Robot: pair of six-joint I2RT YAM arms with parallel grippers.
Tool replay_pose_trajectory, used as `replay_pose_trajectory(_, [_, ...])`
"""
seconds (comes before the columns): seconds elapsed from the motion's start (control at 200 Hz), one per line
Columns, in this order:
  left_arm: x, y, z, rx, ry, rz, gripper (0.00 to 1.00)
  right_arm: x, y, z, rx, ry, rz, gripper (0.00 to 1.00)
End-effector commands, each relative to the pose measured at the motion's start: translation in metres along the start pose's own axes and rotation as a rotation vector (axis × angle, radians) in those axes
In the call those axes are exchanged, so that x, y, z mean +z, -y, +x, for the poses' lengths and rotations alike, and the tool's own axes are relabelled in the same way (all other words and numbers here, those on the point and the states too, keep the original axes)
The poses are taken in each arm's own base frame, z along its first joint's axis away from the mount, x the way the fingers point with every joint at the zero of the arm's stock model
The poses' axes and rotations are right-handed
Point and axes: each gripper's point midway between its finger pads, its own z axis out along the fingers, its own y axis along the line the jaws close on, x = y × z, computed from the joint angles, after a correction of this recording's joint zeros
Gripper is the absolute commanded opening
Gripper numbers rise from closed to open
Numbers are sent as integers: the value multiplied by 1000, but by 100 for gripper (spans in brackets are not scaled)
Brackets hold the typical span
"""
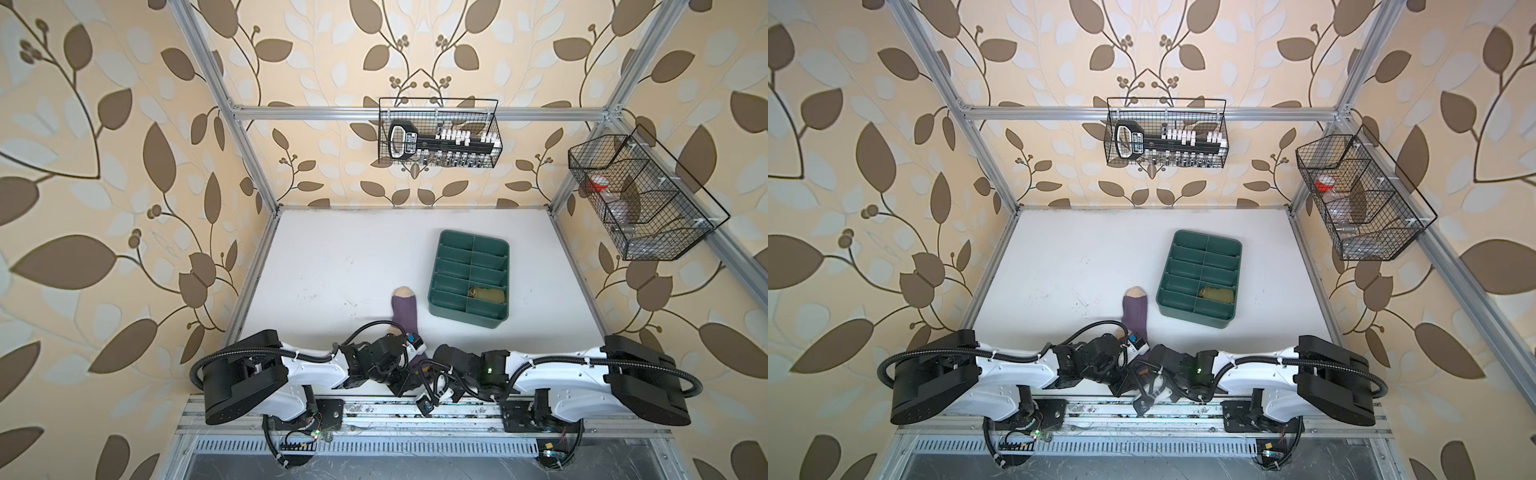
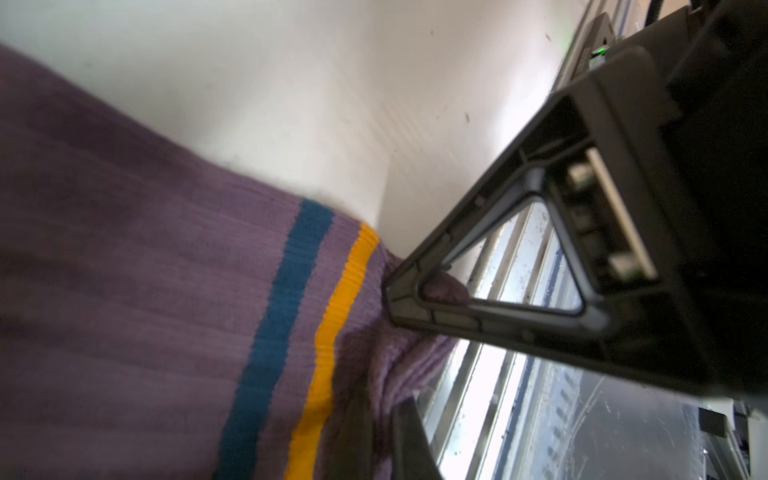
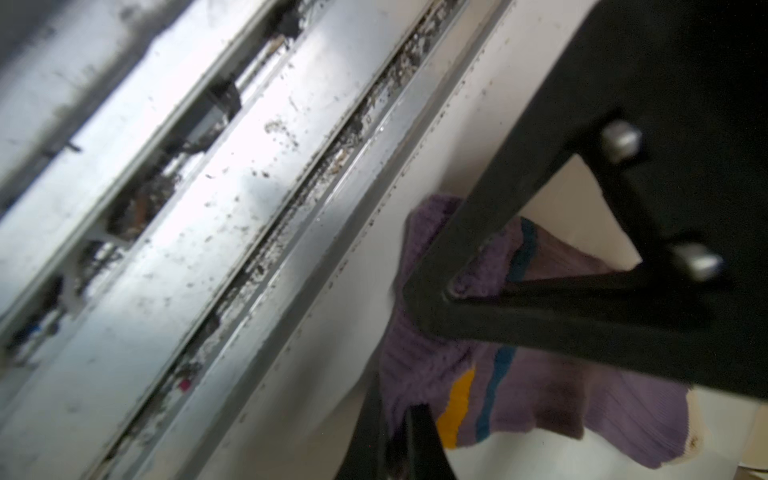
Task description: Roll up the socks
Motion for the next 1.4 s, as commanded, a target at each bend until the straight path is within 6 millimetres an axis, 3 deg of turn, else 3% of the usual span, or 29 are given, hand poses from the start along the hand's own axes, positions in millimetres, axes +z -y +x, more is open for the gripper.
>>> replay_pose_trajectory(0.0, [-12, -19, -2, 28, 1, -144, 30, -1, -29, -5, 67, 44, -192, 2])
replay_pose_trajectory(0.11, [-32, -21, -24, 74, 101, -216, 50, -1, -28, -7, 91, 38, -244, 1])
replay_pose_trajectory(0.28, [-86, -20, -63, 163, 303, -355, 62, 1, -13, -7, 164, 43, -263, 0])
replay_pose_trajectory(0.41, [-161, -26, -94, 182, 541, -543, 64, 2, 5, -4, 245, 52, -271, 0])
replay_pose_trajectory(0.49, [-221, -22, -110, 223, 715, -654, 64, 3, 14, -4, 300, 52, -308, 0])
replay_pose_trajectory(0.585, [-283, 2, -123, 352, 873, -701, 65, 5, 23, -3, 402, 47, -409, 1])
replay_pose_trajectory(0.67, [-306, 36, -126, 630, 871, -673, 65, 7, 32, -5, 539, 65, -523, 0])
replay_pose_trajectory(0.72, [-305, 49, -120, 811, 782, -666, 65, 7, 34, -6, 610, 76, -597, 0])
replay_pose_trajectory(0.805, [-288, 50, -107, 1057, 538, -690, 64, 11, 38, -4, 695, 61, -678, 0])
replay_pose_trajectory(0.885, [-266, 35, -99, 1194, 297, -722, 63, 15, 34, 1, 757, 49, -739, 0])
replay_pose_trajectory(0.975, [-234, 14, -91, 1291, 97, -744, 60, 20, 47, 3, 824, 79, -768, 0])
replay_pose_trajectory(1.21, [-166, -9, -74, 1479, 2, -816, 62, 30, 59, 10, 900, 90, -807, 0])
replay_pose_trajectory(1.395, [-126, 1, -50, 1502, -29, -735, 62, 32, 73, 17, 937, 116, -810, 0])
